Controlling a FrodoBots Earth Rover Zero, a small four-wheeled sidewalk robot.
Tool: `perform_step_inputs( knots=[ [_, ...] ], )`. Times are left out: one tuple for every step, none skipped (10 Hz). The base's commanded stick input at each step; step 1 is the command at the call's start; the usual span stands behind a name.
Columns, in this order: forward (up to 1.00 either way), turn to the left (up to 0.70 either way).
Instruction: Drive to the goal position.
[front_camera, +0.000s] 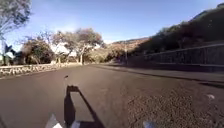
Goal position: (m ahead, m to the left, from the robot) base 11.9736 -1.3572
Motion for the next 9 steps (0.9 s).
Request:
perform_step_inputs(
  knots=[
    [0.50, 0.00],
    [0.50, 0.00],
    [0.50, 0.00],
    [0.50, 0.00],
    [0.50, 0.00],
    [0.50, 0.00],
    [0.50, 0.00],
    [0.50, 0.00],
    [0.50, 0.00]
  ],
)
